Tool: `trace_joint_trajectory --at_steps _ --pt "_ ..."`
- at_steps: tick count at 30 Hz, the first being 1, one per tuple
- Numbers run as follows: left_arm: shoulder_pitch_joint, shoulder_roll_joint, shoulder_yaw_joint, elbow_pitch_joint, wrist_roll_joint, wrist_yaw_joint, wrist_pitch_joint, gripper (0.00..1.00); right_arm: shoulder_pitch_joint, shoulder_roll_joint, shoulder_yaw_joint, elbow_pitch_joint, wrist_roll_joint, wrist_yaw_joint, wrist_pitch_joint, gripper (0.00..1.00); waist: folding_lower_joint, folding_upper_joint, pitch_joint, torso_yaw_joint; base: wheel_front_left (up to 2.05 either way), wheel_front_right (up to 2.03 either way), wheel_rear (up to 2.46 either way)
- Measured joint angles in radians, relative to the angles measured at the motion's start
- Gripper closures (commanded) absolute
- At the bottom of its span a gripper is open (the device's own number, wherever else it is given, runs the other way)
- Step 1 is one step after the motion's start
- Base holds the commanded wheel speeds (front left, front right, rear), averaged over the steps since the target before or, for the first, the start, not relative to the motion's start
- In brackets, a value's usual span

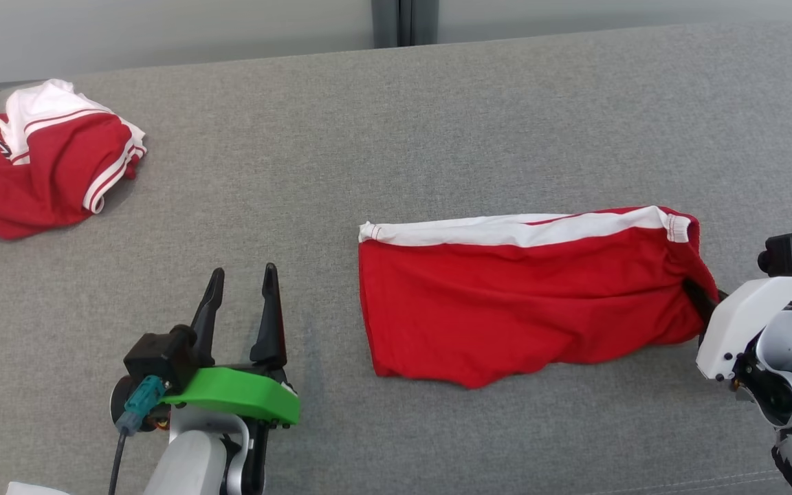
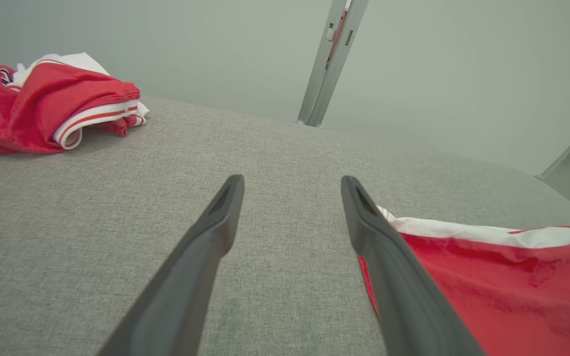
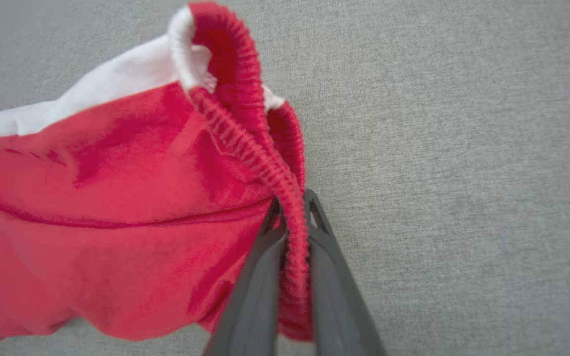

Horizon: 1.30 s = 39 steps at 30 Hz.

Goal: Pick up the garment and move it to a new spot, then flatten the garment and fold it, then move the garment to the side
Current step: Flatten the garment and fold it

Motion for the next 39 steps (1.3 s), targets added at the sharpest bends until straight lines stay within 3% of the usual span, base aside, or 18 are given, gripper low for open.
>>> trace_joint_trajectory --at_steps 6,17,21,29,30,31,32,33,39 --pt "-0.002 -0.001 -0.003 0.003 0.000 -0.003 0.000 0.00 0.010 0.031 0.025 -0.103 0.062 0.000 0.032 1.00 0.0000 0.0000 0.005 0.000 0.00 0.00 0.00" --pt "-0.013 -0.004 -0.008 0.006 0.000 -0.007 0.000 0.00 0.018 0.102 0.196 -0.295 0.172 -0.001 0.048 1.00 0.0000 0.0000 0.008 0.044 0.00 0.00 0.00" --pt "-0.015 -0.005 -0.011 0.005 0.000 -0.007 0.000 0.00 -0.009 0.133 0.267 -0.273 0.170 -0.001 0.045 1.00 0.0000 0.0000 0.008 0.068 0.00 0.00 0.00" --pt "-0.018 -0.008 -0.021 0.005 -0.008 -0.008 0.000 0.00 -0.096 0.190 0.329 -0.112 0.133 -0.001 0.002 1.00 0.0000 0.0000 0.014 0.114 0.00 0.00 0.00" --pt "-0.018 -0.008 -0.023 0.006 -0.009 -0.008 0.000 0.00 -0.105 0.193 0.333 -0.089 0.127 -0.001 -0.003 0.94 0.0000 0.0000 0.014 0.120 0.00 0.00 0.00" --pt "-0.018 -0.008 -0.026 0.006 -0.010 -0.008 0.000 0.00 -0.115 0.195 0.337 -0.064 0.114 -0.001 -0.011 0.71 0.0000 0.0000 0.014 0.126 0.00 0.00 0.00" --pt "-0.018 -0.009 -0.027 0.006 -0.011 -0.008 0.000 0.00 -0.123 0.198 0.339 -0.043 0.104 -0.001 -0.019 0.65 0.0000 0.0000 0.014 0.131 0.00 0.00 0.00" --pt "-0.018 -0.009 -0.027 0.006 -0.011 -0.008 0.000 0.00 -0.129 0.200 0.342 -0.029 0.097 -0.001 -0.027 0.00 0.0000 0.0000 0.014 0.134 0.00 0.00 0.00" --pt "-0.016 -0.009 -0.027 0.008 -0.014 -0.006 0.000 0.00 -0.157 0.226 0.401 0.007 0.096 -0.001 -0.074 0.00 0.0000 0.0000 0.006 0.143 0.00 0.00 0.00"
